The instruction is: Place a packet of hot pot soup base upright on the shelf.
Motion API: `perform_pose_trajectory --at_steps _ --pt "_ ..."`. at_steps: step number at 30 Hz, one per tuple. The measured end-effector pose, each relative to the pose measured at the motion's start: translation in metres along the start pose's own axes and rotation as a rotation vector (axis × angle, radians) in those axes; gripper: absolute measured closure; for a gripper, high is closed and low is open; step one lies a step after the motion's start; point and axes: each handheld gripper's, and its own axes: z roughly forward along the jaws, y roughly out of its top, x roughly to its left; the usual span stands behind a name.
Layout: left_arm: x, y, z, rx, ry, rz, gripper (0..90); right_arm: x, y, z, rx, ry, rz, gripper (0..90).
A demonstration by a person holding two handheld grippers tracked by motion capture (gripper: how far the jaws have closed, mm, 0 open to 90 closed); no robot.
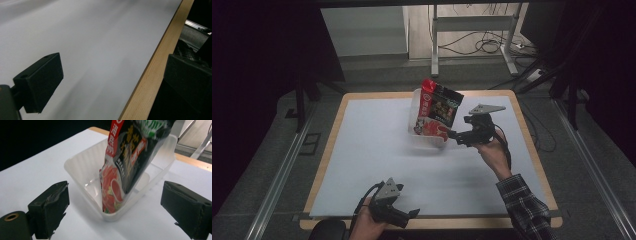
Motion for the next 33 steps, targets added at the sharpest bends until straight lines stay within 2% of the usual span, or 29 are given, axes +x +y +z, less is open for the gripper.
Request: perform_pose_trajectory --at_steps 13,33 --pt "0.000 0.000 0.001 0.012 0.002 0.006 2.3 0.003 -0.021 0.000 0.043 0.010 -0.002 6.2" --pt "-0.001 0.000 0.001 0.007 0.017 0.015 2.1 0.009 -0.036 -0.028 0.056 0.006 -0.019 3.7"
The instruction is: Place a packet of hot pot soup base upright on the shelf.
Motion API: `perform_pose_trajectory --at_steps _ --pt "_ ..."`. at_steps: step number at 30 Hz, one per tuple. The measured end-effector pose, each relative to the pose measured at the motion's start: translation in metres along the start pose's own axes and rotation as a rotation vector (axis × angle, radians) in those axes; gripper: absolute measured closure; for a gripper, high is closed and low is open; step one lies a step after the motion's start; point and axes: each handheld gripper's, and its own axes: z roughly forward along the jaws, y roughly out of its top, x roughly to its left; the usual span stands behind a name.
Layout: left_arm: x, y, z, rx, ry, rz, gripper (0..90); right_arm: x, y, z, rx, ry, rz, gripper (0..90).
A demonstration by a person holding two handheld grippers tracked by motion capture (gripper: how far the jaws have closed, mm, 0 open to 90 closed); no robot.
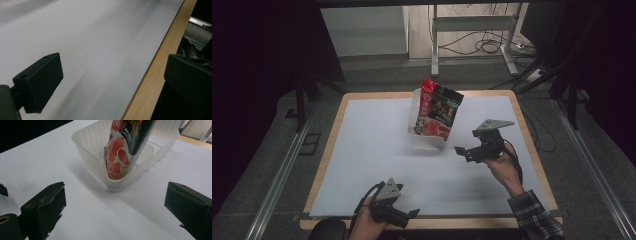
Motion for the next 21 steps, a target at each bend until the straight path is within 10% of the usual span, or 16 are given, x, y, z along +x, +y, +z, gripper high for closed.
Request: perform_pose_trajectory --at_steps 21 --pt "0.003 0.000 -0.002 -0.004 0.009 -0.019 2.9 0.004 -0.028 -0.038 0.005 -0.037 -0.001 1.0"
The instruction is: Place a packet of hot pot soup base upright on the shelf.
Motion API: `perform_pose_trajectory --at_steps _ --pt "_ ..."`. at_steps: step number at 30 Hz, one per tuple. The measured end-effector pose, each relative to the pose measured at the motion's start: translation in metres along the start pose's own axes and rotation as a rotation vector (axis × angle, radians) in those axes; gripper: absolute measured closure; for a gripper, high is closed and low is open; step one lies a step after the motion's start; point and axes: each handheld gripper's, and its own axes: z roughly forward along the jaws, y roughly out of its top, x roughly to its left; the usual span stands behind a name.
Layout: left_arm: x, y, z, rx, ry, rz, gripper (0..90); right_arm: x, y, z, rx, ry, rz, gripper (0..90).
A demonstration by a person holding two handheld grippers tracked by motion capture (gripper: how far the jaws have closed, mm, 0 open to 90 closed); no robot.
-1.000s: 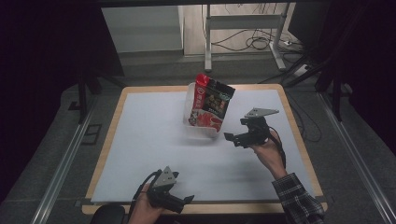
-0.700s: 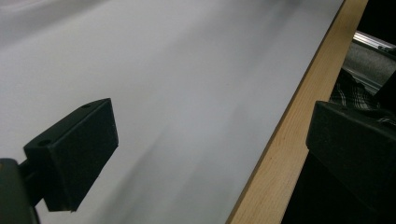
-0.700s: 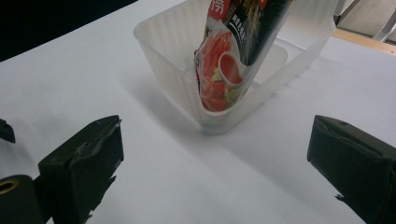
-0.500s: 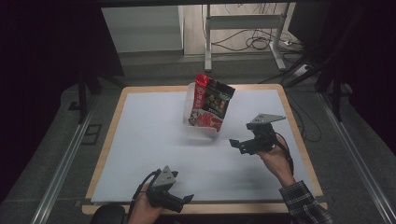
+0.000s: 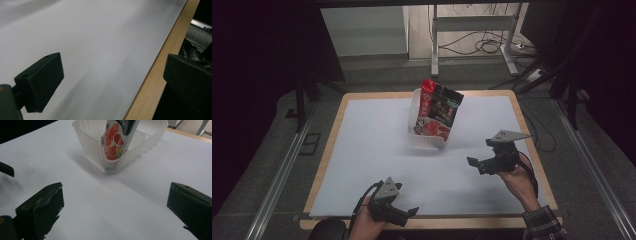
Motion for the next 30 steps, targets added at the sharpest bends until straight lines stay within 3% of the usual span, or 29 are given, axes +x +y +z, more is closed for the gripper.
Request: perform_pose_trajectory --at_steps 17,30 --pt "0.001 0.000 0.000 0.005 0.005 -0.003 2.7 0.007 -0.024 -0.017 0.032 -0.009 0.004 1.0" --pt "0.001 0.000 0.001 0.009 0.004 0.000 2.7 0.008 -0.041 -0.037 0.049 -0.048 0.007 0.9"
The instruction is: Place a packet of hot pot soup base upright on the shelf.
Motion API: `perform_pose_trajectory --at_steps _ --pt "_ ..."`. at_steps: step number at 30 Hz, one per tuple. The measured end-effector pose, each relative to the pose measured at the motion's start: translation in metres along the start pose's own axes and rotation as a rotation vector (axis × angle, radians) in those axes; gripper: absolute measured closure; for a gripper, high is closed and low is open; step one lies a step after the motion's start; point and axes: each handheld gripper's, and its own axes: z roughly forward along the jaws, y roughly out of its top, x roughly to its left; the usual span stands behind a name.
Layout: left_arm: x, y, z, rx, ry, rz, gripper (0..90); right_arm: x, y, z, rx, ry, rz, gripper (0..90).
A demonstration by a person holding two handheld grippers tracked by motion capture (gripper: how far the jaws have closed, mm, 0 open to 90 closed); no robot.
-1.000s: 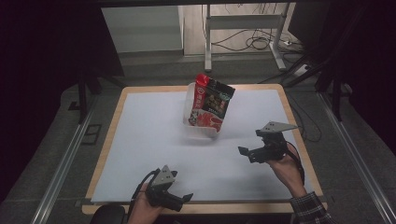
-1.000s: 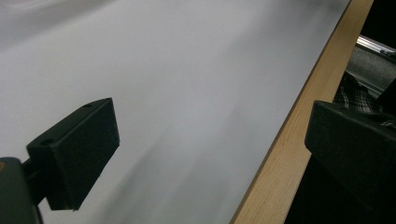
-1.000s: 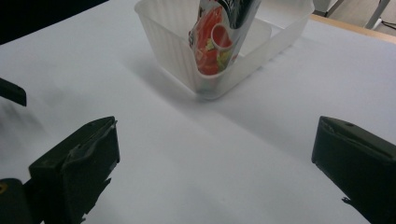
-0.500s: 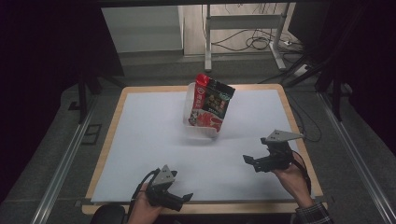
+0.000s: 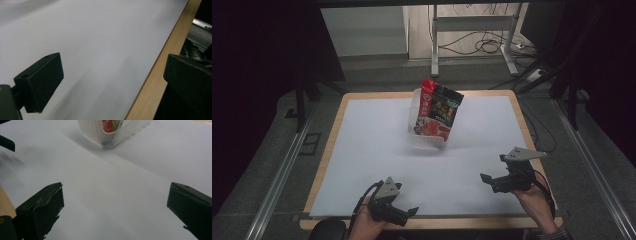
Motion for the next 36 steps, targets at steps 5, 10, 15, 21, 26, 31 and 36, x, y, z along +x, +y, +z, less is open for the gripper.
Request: perform_pose_trajectory --at_steps 5,10,15,21,26,31,36 --pt "0.000 0.000 0.000 0.001 0.001 0.001 2.7 0.000 -0.006 -0.008 -0.003 -0.024 0.005 1.0" --pt "0.000 0.000 0.000 0.001 0.002 0.003 2.7 0.000 -0.012 -0.015 -0.009 -0.033 0.015 1.0" --pt "0.000 0.000 0.000 0.001 0.004 0.004 2.7 0.000 -0.018 -0.022 -0.016 -0.047 0.020 1.1" --pt "0.001 0.000 0.000 0.001 0.008 0.004 2.7 0.000 -0.027 -0.028 -0.017 -0.069 0.020 1.3" --pt "0.003 0.000 -0.001 -0.004 0.011 -0.003 2.7 -0.001 -0.035 -0.034 -0.028 -0.073 0.045 1.3" --pt "0.004 0.000 -0.002 -0.005 0.017 -0.004 2.7 -0.002 -0.043 -0.039 -0.036 -0.085 0.057 1.7" --pt "0.005 0.000 -0.003 -0.006 0.024 -0.002 2.7 -0.003 -0.050 -0.042 -0.028 -0.104 0.059 1.8"
